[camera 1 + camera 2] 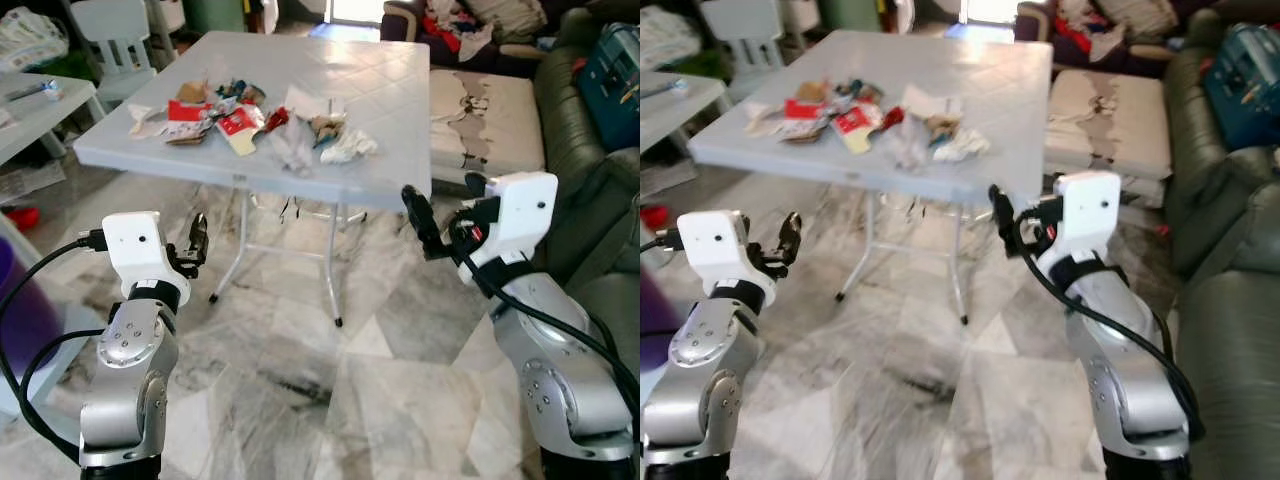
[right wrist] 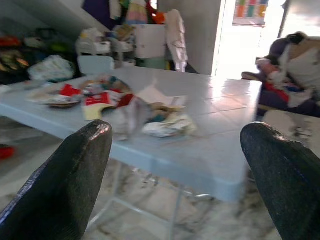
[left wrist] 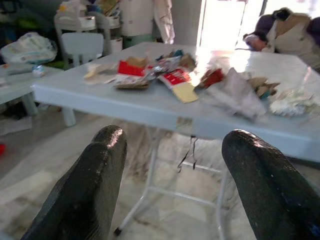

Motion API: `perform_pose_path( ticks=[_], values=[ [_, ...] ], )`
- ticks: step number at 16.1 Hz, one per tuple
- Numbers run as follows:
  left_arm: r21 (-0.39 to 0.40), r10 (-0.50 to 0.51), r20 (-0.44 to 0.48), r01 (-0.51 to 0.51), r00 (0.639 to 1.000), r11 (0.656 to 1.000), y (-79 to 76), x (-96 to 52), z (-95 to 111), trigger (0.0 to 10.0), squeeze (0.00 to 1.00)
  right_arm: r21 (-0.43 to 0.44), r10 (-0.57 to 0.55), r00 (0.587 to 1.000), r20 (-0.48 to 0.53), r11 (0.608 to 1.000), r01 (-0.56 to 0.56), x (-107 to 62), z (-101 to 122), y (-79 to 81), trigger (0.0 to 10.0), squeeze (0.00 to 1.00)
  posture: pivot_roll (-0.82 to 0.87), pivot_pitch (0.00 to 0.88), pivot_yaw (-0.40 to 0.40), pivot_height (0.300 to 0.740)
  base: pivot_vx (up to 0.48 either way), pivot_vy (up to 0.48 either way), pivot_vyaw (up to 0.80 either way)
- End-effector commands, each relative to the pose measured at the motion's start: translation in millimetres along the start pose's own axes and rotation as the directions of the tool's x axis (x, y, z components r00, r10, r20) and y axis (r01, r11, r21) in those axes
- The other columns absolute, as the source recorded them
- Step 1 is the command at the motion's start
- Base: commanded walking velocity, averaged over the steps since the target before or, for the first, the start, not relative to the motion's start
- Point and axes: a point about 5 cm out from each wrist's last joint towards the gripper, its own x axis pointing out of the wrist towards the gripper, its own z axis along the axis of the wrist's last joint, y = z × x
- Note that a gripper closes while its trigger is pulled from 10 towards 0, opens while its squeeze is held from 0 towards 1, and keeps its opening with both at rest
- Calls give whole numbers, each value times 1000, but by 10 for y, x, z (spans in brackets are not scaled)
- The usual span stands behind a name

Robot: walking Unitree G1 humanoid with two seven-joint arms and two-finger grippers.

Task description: Picking trash to rubbish bin

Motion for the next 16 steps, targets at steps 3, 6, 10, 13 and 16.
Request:
perform_pose_path(
  ticks=[3, 6, 10, 13, 16],
  values=[
    [-6, -26, 1, 26, 1000, 1000, -87, -4, -5, 10000, 0, -12, -6, 1000, 4, 1000, 6, -18, 19, -46, 10000, 0, -13, 68, -24, 740, 421, 0, 0],
    [-8, -29, -7, 29, 1000, 1000, -88, -7, -28, 10000, 0, -4, 14, 1000, 0, 1000, -14, -17, 13, -12, 10000, 0, -13, 68, -24, 740, 431, 0, 0],
    [-12, -28, -10, 28, 1000, 1000, -95, 0, -31, 10000, 0, 3, 23, 1000, -2, 1000, -23, -13, 12, -4, 10000, 0, -18, 73, -24, 740, 443, 0, 0],
    [-13, -25, -15, 25, 1000, 1000, -93, 3, -45, 10000, 0, 11, 43, 999, -10, 999, -43, -19, 2, 23, 10000, 0, -20, 76, -24, 740, 447, 0, 0],
    [-16, -21, -18, 21, 1000, 1000, -84, 8, -46, 10000, 0, 18, 69, 997, -17, 997, -69, -25, -10, 67, 10000, 0, -19, 79, -26, 740, 450, 0, 0]
  ],
)
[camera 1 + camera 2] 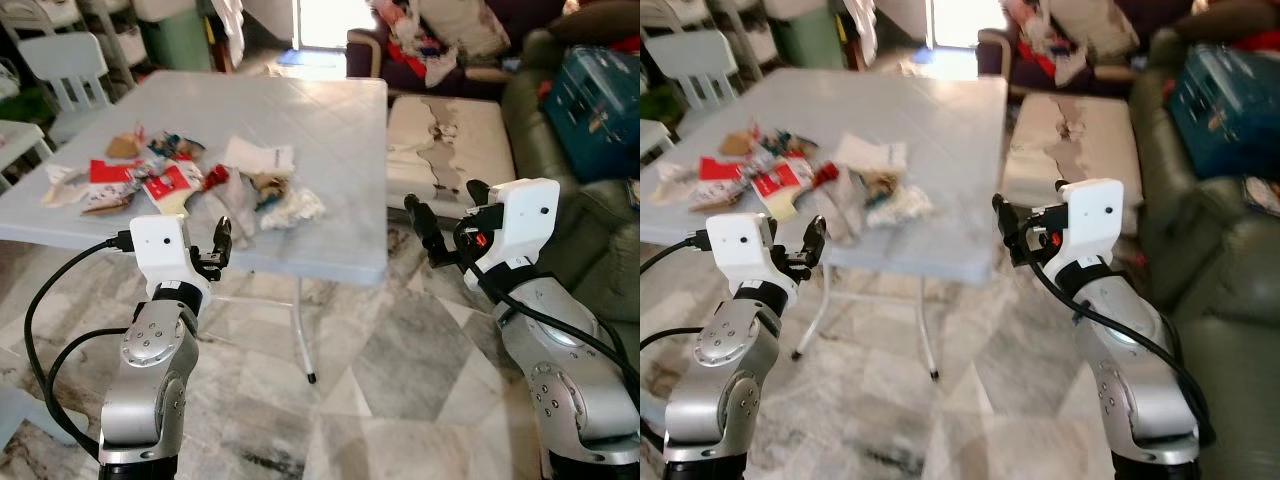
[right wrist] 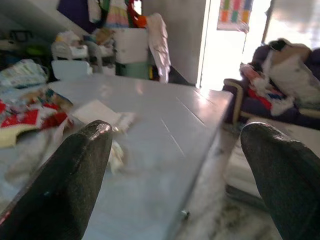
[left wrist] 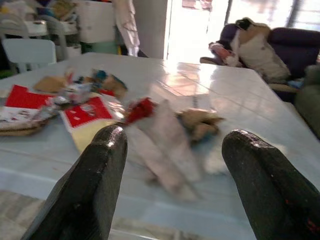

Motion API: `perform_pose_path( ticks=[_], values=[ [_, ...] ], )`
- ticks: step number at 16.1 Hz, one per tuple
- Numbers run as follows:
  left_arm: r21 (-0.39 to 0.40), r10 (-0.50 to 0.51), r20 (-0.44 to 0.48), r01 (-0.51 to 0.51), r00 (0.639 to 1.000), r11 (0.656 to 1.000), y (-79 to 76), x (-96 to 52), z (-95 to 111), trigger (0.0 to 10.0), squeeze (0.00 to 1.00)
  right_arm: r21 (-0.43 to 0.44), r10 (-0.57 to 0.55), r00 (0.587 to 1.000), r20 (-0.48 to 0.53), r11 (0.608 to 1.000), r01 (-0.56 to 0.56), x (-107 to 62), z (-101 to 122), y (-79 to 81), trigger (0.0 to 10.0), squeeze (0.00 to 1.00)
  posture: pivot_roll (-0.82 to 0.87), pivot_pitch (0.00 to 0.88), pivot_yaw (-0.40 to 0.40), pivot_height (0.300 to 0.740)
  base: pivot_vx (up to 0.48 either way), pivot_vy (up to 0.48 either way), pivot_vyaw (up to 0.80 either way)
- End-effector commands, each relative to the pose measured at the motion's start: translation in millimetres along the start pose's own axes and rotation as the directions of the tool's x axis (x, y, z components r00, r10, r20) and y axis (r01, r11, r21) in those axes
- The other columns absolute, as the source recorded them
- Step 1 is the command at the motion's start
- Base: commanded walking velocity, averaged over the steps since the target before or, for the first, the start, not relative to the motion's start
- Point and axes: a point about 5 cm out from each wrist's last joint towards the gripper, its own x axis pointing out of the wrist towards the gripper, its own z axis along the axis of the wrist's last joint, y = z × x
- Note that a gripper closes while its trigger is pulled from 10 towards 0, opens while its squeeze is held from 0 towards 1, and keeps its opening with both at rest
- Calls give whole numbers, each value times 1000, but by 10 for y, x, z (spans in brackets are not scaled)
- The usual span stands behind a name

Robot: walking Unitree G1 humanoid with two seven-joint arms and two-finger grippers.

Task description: Picking trash to rubbish bin

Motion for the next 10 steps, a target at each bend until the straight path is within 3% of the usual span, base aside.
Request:
perform_pose_path(
  ticks=[1, 8, 10],
  values=[
    [11, 27, 1, -27, 1000, 1000, 73, 1, 13, 10000, 0, 14, 31, 1000, 1, 999, -31, 10, 12, 65, 10000, 0, -19, 79, -26, 740, 450, 0, 0],
    [8, 34, -6, -34, 999, 999, 67, 1, -7, 10000, 0, 22, 70, 998, -3, 997, -70, 1, 9, 107, 10000, 0, -21, 80, -26, 740, 448, 0, 0],
    [11, 38, -10, -38, 999, 999, 72, 11, -13, 10000, 0, 18, 89, 996, -2, 996, -89, -3, 11, 135, 10000, 0, -23, 80, -28, 740, 428, 0, 606]
  ],
)
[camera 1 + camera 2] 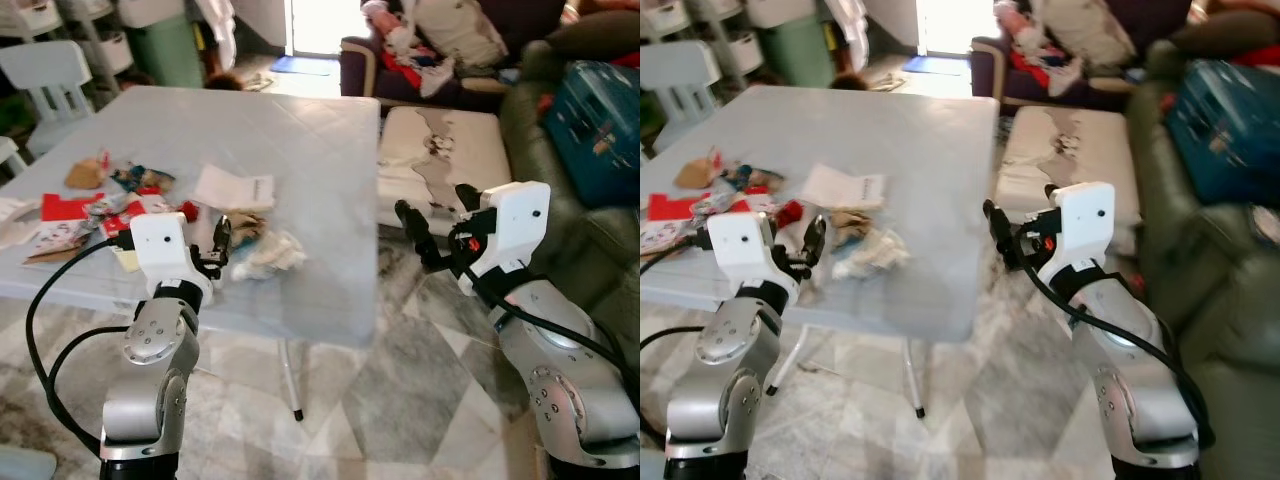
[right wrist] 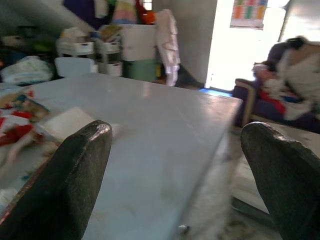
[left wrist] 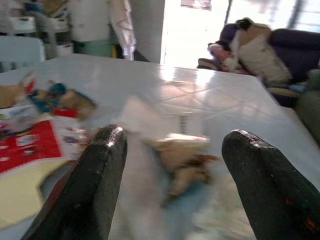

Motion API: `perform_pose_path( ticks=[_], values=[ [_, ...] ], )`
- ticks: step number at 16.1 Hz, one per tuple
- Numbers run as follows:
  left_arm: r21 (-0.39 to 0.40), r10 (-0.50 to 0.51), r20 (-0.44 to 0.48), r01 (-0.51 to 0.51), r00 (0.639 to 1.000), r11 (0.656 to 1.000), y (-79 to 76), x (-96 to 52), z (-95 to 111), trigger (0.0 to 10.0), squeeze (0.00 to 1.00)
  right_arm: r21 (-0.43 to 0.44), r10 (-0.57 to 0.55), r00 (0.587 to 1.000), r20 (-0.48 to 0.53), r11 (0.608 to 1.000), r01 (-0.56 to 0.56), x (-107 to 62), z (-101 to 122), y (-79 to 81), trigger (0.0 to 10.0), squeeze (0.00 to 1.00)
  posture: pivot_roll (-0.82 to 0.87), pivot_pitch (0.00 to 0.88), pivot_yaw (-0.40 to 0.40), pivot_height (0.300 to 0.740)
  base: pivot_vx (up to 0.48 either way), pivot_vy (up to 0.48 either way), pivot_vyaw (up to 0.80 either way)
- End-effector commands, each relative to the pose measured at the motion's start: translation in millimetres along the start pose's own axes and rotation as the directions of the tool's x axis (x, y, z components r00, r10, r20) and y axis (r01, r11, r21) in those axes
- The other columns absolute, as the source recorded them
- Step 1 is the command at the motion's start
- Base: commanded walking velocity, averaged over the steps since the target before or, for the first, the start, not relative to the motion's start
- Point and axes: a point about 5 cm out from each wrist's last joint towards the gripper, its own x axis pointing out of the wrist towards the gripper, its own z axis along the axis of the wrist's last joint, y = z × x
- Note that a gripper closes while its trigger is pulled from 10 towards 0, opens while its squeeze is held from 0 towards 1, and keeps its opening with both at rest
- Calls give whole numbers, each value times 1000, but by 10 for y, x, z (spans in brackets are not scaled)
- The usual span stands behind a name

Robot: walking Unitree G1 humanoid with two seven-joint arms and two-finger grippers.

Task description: Picking trash to rubbish bin

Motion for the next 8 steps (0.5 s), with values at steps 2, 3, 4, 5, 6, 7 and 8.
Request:
perform_pose_path(
  ticks=[2, 3, 4, 5, 6, 7, 8],
  values=[
    [20, 37, -9, -37, 999, 999, 67, -4, -10, 10000, 0, 8, 32, 999, 10, 999, -32, 12, 26, 65, 10000, 0, -23, 81, -28, 740, 358, 0, 331],
    [28, 43, -10, -42, 999, 999, 70, -4, -15, 10000, 0, 11, 28, 1000, 7, 1000, -28, 11, 22, 57, 10000, 0, -23, 81, -28, 740, 0, 0, 0],
    [26, 43, -13, -43, 999, 999, 68, -5, -18, 10000, 0, 12, 27, 1000, 6, 1000, -27, 10, 21, 53, 10000, 0, -23, 81, -28, 740, 0, 0, 0],
    [25, 41, -23, -41, 999, 999, 56, 0, -38, 10000, 0, 13, 26, 1000, 6, 1000, -26, 10, 19, 48, 10000, 0, -23, 80, -28, 740, 0, 0, 0],
    [24, 38, -31, -37, 999, 999, 48, 1, -53, 10000, 0, 13, 26, 1000, 5, 1000, -26, 10, 19, 49, 10000, 0, -23, 80, -28, 740, 0, 0, 0],
    [24, 37, -36, -36, 999, 999, 42, -1, -65, 10000, 0, 14, 27, 1000, 5, 1000, -27, 9, 19, 49, 10000, 0, -26, 79, -29, 740, 0, 0, 0],
    [26, 40, -41, -39, 998, 999, 42, -4, -75, 10000, 0, 14, 28, 1000, 5, 1000, -28, 7, 18, 52, 10000, 0, -26, 78, -29, 740, 0, 0, 0]
  ],
)
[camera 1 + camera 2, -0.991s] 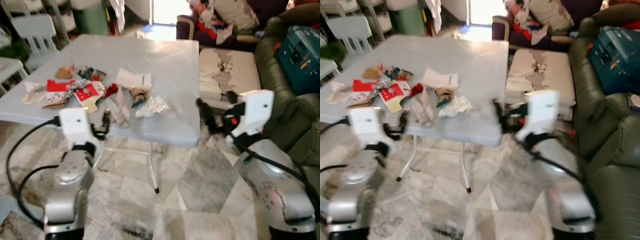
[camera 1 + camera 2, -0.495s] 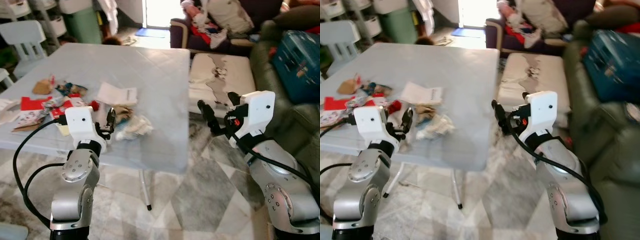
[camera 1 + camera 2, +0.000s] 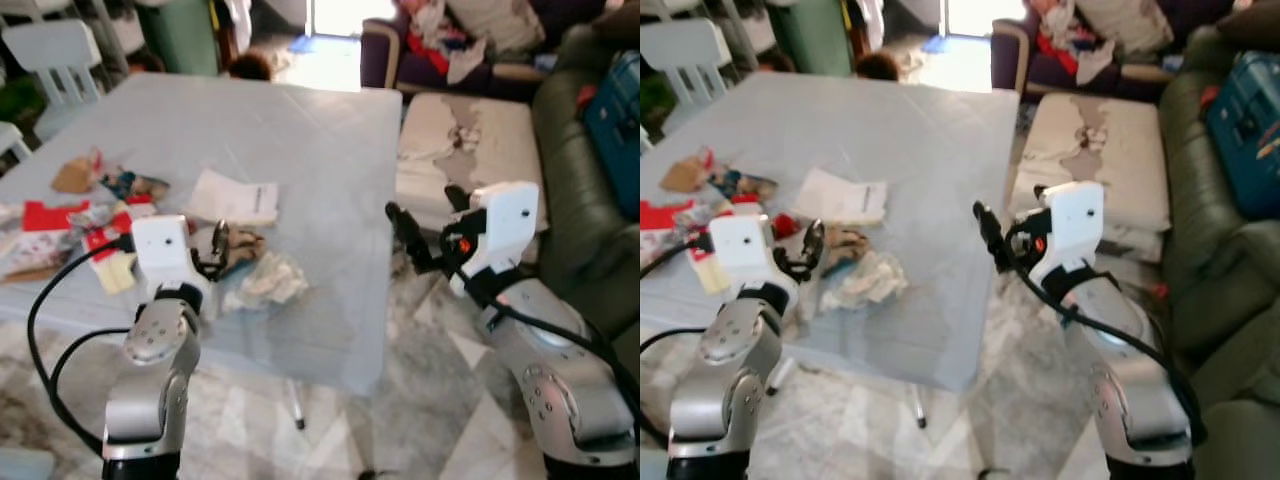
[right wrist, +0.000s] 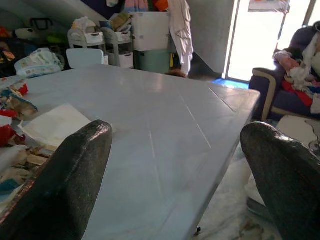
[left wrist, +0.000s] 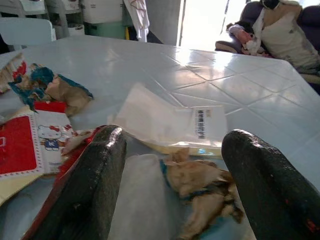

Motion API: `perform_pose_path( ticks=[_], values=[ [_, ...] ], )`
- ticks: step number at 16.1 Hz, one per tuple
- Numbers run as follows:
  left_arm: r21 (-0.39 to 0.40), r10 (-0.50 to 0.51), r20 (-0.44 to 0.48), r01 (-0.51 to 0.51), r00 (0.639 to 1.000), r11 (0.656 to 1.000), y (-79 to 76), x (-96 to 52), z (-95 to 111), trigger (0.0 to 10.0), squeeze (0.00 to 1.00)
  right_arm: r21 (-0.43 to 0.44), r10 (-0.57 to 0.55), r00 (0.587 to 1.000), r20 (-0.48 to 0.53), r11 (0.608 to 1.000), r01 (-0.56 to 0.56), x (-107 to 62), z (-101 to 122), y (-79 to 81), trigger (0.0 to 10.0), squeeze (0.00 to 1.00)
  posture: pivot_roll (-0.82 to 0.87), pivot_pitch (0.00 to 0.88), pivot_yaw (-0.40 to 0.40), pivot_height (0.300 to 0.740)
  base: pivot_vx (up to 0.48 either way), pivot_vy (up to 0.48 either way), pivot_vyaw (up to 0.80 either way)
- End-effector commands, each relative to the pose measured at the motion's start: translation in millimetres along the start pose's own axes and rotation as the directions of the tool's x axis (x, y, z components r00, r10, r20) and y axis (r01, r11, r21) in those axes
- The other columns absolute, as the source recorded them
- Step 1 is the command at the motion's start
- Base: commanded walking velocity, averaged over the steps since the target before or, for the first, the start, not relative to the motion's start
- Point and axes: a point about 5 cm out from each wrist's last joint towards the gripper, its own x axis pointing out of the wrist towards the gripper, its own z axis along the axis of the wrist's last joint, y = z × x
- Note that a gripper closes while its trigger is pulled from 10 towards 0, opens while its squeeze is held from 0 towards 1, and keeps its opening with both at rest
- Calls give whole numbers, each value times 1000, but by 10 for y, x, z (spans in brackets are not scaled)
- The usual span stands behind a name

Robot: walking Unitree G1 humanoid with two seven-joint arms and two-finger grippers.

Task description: Picking trash to rubbish bin

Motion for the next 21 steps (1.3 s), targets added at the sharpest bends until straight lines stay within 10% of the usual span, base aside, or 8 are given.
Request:
perform_pose_path(
  ticks=[1, 15, 21],
  values=[
    [12, 26, -10, -25, 1000, 1000, 47, -11, -13, 10000, 0, 5, 9, 1000, 12, 1000, -9, -11, 32, 12, 10000, 0, -26, 78, -29, 740, 0, 0, 0],
    [49, 167, -94, -163, 982, 985, 191, -1, -89, 10000, 0, -4, 66, 998, 3, 998, -66, -1, 28, 70, 10000, 0, -21, 77, -25, 740, 0, 0, 377],
    [-20, 0, -296, -6, 955, 1000, 24, 4, -394, 10000, 0, 9, 53, 999, 6, 999, -53, 10, 34, 52, 10000, 0, -25, 79, -25, 740, 0, 0, 133]
  ],
)
